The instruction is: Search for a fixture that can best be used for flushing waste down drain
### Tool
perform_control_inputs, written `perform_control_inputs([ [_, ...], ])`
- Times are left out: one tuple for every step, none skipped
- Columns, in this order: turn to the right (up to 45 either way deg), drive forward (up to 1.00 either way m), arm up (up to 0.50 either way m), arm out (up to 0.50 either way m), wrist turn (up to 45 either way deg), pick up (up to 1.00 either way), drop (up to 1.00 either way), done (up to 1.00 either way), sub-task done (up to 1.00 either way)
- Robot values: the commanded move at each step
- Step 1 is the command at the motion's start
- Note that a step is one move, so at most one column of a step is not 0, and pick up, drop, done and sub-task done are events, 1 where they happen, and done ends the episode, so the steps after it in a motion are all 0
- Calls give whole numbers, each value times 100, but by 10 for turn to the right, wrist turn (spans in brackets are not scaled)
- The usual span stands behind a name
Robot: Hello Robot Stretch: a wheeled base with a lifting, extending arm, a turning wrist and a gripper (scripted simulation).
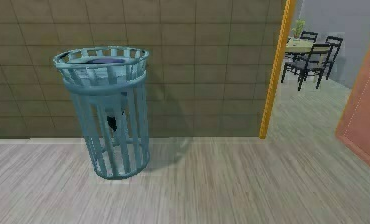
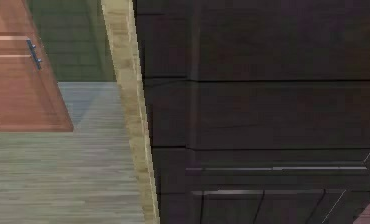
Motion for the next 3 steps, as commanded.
perform_control_inputs([
  [0,35,0,0,0,0,0,0,0],
  [-450,0,0,0,0,0,0,0,0],
  [-300,0,0,0,0,0,0,0,0],
])
